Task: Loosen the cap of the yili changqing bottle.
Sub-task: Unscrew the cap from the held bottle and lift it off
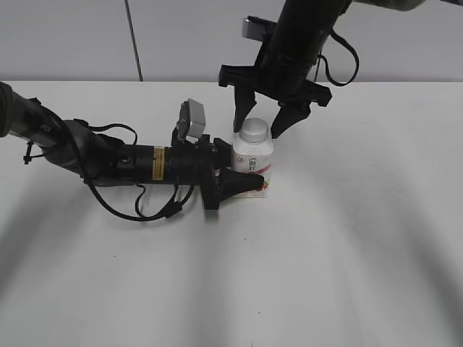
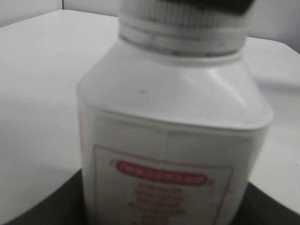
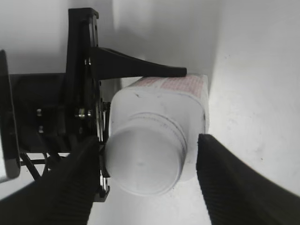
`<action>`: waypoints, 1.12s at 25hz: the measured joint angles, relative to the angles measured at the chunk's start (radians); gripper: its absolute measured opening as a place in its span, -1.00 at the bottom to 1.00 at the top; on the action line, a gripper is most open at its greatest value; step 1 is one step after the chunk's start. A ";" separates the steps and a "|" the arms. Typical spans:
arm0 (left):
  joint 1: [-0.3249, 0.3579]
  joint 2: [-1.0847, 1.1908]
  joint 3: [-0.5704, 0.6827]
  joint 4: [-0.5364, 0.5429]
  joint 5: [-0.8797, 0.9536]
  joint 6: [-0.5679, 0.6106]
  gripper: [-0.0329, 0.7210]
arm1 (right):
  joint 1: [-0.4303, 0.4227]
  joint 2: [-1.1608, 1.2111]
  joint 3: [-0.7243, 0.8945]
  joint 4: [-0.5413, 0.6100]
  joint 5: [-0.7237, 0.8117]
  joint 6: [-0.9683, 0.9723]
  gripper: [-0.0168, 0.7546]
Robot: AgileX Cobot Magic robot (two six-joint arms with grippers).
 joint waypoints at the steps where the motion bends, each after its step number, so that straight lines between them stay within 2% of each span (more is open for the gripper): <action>1: 0.000 0.000 0.000 0.000 0.000 0.000 0.18 | 0.000 0.004 0.000 0.002 0.000 0.000 0.36; 6: 0.000 0.000 0.000 0.000 0.001 0.000 0.18 | 0.000 0.010 0.000 0.008 0.000 0.003 0.32; 11: 0.000 -0.001 0.000 0.001 0.005 0.000 0.18 | 0.000 0.010 0.000 0.008 0.000 0.003 0.11; 19: 0.000 -0.002 0.000 0.001 0.008 0.000 0.18 | 0.000 0.010 -0.002 0.008 0.002 -0.026 0.09; 28: 0.000 -0.002 0.000 0.001 0.010 0.002 0.18 | 0.000 0.010 -0.003 0.007 0.005 -0.386 0.08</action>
